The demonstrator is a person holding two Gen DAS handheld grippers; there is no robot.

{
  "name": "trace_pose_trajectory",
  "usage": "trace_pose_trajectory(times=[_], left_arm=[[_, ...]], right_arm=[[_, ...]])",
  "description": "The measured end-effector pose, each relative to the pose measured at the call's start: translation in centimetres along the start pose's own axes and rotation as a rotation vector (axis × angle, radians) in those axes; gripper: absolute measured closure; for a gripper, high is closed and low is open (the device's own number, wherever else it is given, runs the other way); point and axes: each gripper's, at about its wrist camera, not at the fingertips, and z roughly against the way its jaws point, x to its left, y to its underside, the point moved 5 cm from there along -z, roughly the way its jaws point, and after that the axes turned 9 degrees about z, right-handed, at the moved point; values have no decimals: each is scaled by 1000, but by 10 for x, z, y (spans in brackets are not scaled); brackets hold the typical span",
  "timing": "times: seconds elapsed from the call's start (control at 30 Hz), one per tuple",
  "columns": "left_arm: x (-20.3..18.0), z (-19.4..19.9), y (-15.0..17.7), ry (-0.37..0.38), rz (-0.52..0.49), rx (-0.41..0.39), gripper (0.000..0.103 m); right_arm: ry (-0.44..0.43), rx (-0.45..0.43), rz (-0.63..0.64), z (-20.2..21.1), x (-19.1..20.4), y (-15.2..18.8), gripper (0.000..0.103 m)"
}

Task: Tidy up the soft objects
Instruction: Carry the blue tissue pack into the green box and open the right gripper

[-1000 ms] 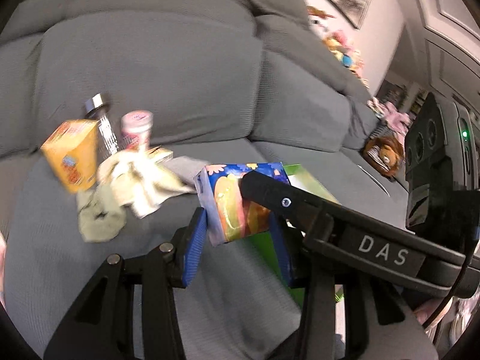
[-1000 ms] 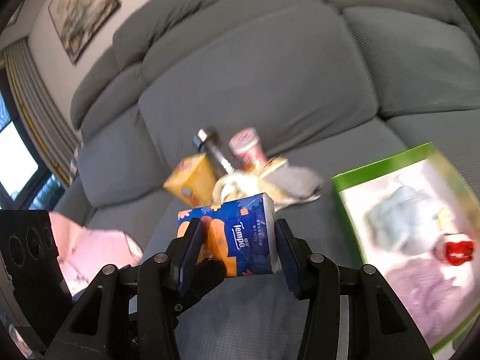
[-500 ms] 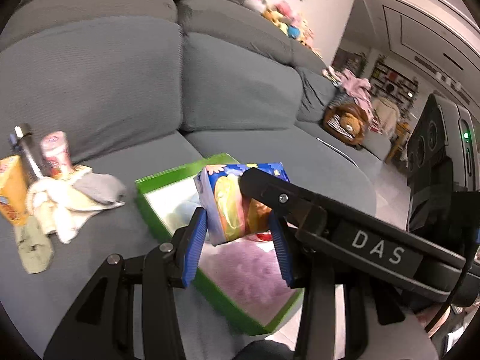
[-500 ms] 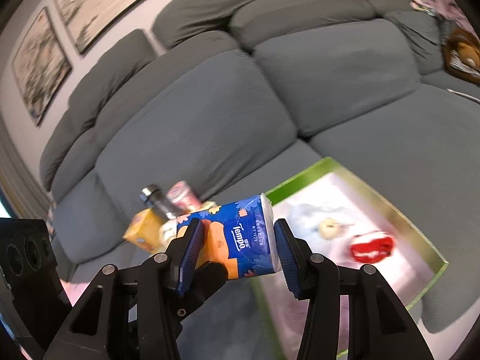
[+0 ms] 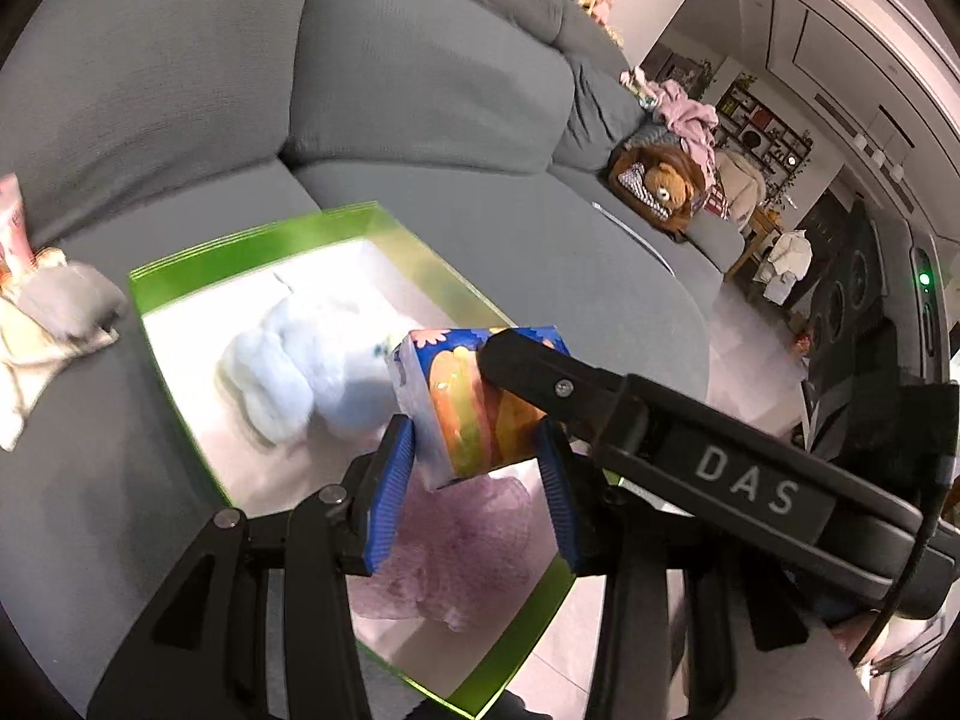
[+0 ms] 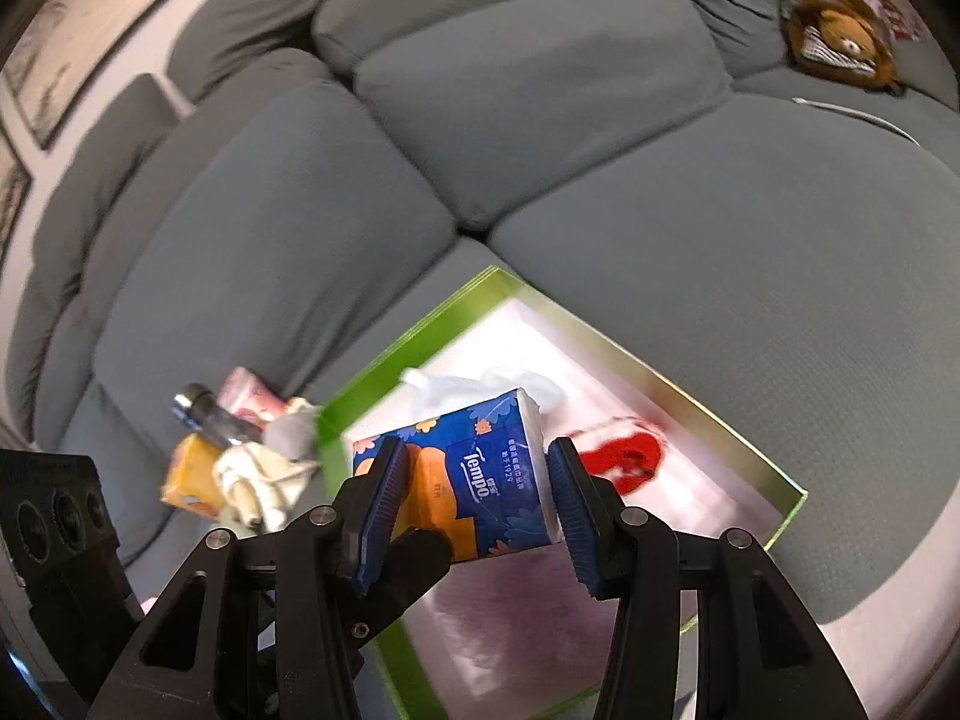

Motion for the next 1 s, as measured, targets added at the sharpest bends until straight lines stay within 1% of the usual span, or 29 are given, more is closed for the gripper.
trace_pose_trajectory(times=[0.17, 0.3, 0.43, 0.5, 0.57, 0.6, 0.63, 0.7, 0.73, 0.77, 0.8, 0.83, 0.9, 0.93, 1.0], left_arm=[[4, -17, 5, 13, 45, 60, 64], [7, -21, 10, 24, 80, 88, 63], [7, -18, 12, 31, 86, 91, 63], [7, -15, 10, 35, 92, 92, 61], [8, -9, 8, 46, 97, 79, 59], [9, -4, 8, 43, 97, 64, 56], [9, 0, 7, 39, 95, 53, 53], [11, 8, 5, 37, 91, 34, 45], [12, 14, 3, 36, 90, 22, 42], [13, 19, 2, 36, 90, 11, 36], [15, 26, 1, 35, 92, -6, 30], [18, 34, 0, 40, 99, -29, 27], [25, 45, -4, 45, 127, -64, 18], [30, 54, -4, 45, 149, -85, 16], [37, 65, -7, 45, 166, -112, 4]], right_arm=[[51, 61, -19, -15, -12, 5, 52], [71, 86, -33, -21, -17, 8, 52], [96, 96, -48, -21, -19, 9, 52], [98, 88, -51, -17, -20, 8, 52], [95, 68, -50, -13, -19, 7, 46], [97, 53, -45, -9, -18, 6, 39], [98, 36, -39, -5, -16, 4, 35], [90, 13, -28, -1, -11, 1, 35], [79, -4, -24, 3, -8, 0, 33], [69, -24, -20, 7, -5, -2, 30], [60, -42, -17, 9, -2, -3, 24], [46, -73, -12, 15, 2, -5, 19], [28, -110, -1, 21, 7, -8, 16], [16, -130, 4, 26, 11, -10, 16], [0, -154, 14, 30, 17, -12, 15]])
